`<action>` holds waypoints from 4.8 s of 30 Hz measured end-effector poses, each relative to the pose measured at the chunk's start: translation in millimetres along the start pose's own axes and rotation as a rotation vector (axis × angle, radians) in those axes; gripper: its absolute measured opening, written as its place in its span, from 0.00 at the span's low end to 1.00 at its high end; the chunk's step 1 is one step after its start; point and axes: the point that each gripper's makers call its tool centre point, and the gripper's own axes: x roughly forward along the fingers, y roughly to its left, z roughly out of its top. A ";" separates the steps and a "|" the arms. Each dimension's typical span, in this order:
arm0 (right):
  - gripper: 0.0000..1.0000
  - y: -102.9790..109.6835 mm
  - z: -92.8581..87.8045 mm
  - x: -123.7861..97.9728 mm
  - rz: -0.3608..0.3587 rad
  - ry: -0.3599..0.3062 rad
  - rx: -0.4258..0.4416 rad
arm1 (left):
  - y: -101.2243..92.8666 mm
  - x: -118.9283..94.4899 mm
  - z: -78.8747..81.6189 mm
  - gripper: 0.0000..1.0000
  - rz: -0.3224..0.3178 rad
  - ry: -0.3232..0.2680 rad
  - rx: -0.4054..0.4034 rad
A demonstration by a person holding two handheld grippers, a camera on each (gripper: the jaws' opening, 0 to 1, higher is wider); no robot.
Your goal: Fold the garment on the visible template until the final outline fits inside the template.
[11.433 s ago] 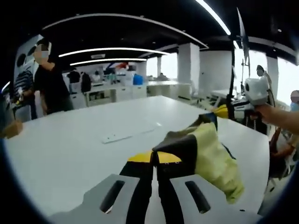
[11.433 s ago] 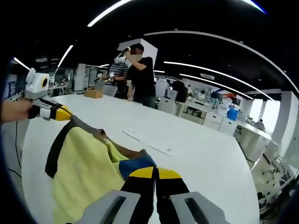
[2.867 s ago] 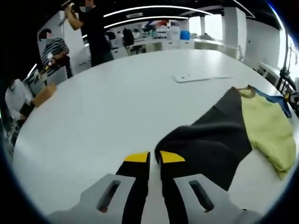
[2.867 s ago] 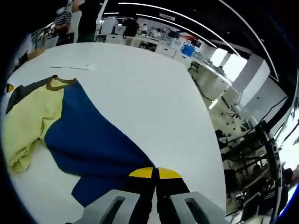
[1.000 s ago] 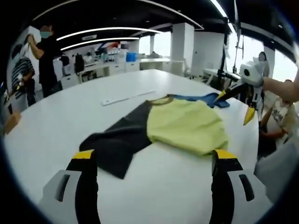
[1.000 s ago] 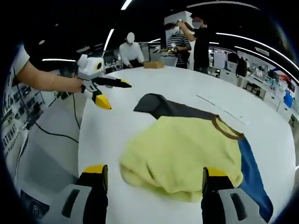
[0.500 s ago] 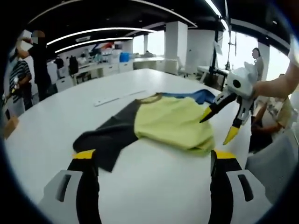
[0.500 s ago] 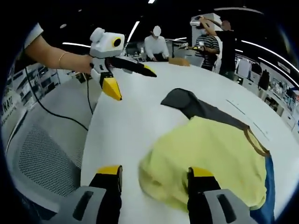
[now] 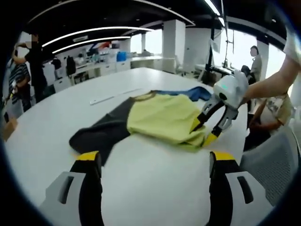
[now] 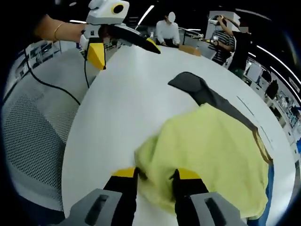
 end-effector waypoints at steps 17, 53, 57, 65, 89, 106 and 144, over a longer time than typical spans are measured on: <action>0.00 -22.4 20.2 -20.7 0.001 -0.035 0.092 | -3.0 -2.0 -3.2 0.89 0.001 0.011 0.008; 0.00 -169.1 35.6 4.2 -0.120 -0.048 0.358 | 0.3 9.2 -4.4 0.84 -0.008 0.029 -0.031; 0.00 -171.2 32.2 9.1 -0.117 -0.043 0.372 | 0.9 13.1 -4.9 0.82 -0.012 0.029 -0.045; 0.01 -171.4 13.7 21.1 -0.112 0.025 0.382 | 1.2 17.2 -5.3 0.78 -0.024 0.028 -0.082; 0.50 -154.0 21.9 -71.1 -0.174 -0.117 0.474 | -3.6 40.7 31.8 0.65 -0.035 -0.031 -0.122; 0.43 -127.9 -41.8 -103.7 -0.235 -0.036 0.545 | -7.9 78.7 45.8 0.48 -0.035 -0.028 -0.114; 0.05 -166.1 -98.4 -64.8 -0.401 -0.061 0.683 | -6.8 166.9 38.5 0.14 0.005 0.005 -0.257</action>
